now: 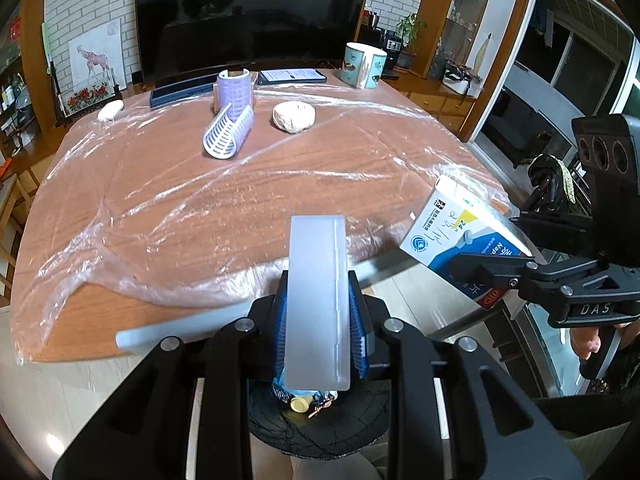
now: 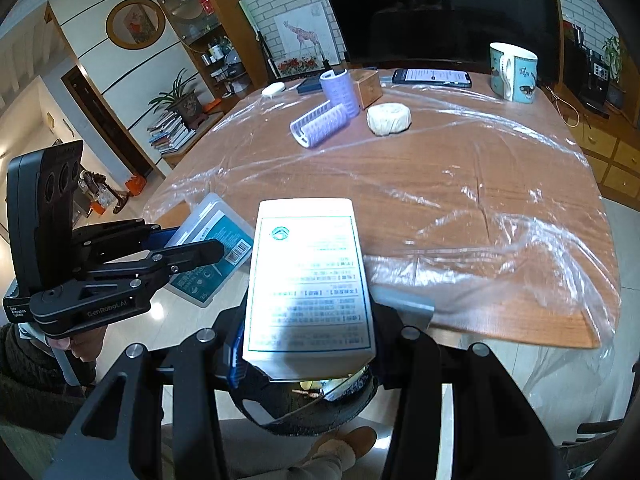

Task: Collect trash
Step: 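Carry the clear case with the left tool while the right tool carries the white box over the bin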

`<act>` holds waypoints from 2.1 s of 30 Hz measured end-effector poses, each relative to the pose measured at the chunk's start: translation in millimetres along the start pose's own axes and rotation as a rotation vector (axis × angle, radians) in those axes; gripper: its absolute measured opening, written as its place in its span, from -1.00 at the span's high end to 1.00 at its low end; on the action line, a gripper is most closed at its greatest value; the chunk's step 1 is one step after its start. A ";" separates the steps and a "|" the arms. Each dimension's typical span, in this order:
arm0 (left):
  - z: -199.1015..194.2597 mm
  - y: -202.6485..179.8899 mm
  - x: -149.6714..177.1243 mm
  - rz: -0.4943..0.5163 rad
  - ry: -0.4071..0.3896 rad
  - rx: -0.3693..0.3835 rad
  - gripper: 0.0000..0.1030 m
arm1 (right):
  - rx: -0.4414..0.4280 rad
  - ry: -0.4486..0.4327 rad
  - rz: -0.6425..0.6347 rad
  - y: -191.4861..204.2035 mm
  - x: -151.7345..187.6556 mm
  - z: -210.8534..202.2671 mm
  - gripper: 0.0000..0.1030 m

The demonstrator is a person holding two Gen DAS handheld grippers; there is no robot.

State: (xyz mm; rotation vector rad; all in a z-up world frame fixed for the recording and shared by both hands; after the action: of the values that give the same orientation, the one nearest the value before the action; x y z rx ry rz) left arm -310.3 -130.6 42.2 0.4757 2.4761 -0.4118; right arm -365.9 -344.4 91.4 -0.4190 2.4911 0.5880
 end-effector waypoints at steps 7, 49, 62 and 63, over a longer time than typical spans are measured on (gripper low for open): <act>-1.7 -4.8 12.8 0.016 0.019 -0.009 0.46 | -0.002 0.016 -0.008 2.5 12.3 -2.9 0.11; 43.0 -1.0 77.4 0.052 0.172 -0.070 0.46 | 0.155 0.188 -0.066 25.0 62.2 63.7 0.11; 60.3 4.9 80.2 0.052 0.202 -0.088 0.46 | 0.143 0.237 -0.032 16.2 74.0 83.9 0.11; 60.9 4.9 80.9 0.053 0.204 -0.089 0.46 | 0.143 0.242 -0.032 15.6 74.7 85.4 0.11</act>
State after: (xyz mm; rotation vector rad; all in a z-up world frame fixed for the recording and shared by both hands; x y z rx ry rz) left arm -341.2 -130.4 -54.4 0.5701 2.6580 -0.2409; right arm -395.5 -302.1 -10.9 -0.4983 2.7292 0.3611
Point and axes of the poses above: each gripper's, at about its wrist camera, not at the fingertips, and z roughly the way its jaws point, y to its left, x to its underside, the point moved 1 cm from there along z, roughly the way its jaws point, and after that the axes turned 4 degrees about -z, right-handed, at the moved point
